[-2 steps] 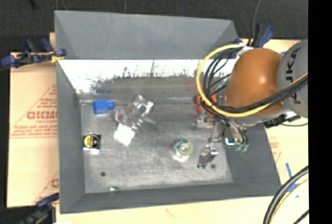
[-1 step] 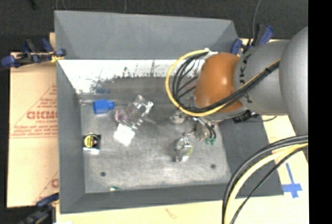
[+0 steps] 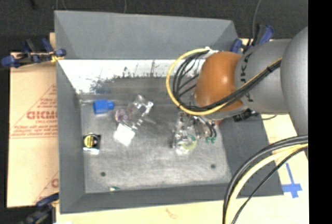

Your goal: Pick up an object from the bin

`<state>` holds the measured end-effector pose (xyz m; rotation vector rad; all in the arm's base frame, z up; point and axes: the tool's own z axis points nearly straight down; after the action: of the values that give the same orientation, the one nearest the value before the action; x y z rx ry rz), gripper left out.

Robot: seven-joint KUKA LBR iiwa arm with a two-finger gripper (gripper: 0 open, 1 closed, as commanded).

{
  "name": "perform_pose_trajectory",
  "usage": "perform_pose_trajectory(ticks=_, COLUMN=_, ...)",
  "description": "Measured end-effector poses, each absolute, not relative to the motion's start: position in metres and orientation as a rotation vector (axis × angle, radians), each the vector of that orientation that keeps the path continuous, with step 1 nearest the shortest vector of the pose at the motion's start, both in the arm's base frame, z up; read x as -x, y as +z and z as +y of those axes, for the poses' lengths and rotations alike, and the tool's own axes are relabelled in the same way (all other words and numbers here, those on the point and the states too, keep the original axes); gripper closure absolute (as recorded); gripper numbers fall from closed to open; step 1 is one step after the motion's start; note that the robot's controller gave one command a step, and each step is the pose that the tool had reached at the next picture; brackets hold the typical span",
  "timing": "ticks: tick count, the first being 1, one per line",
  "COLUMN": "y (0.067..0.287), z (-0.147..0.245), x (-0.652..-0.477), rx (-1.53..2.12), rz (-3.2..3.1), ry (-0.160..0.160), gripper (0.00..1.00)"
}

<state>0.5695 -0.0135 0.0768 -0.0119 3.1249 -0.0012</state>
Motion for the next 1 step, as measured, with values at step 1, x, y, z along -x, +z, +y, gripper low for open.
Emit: perform_pose_trajectory(ticks=1, y=0.2494, z=-0.0408, x=-0.5811, rx=0.145, rz=3.125, ry=-0.005, gripper=1.00)
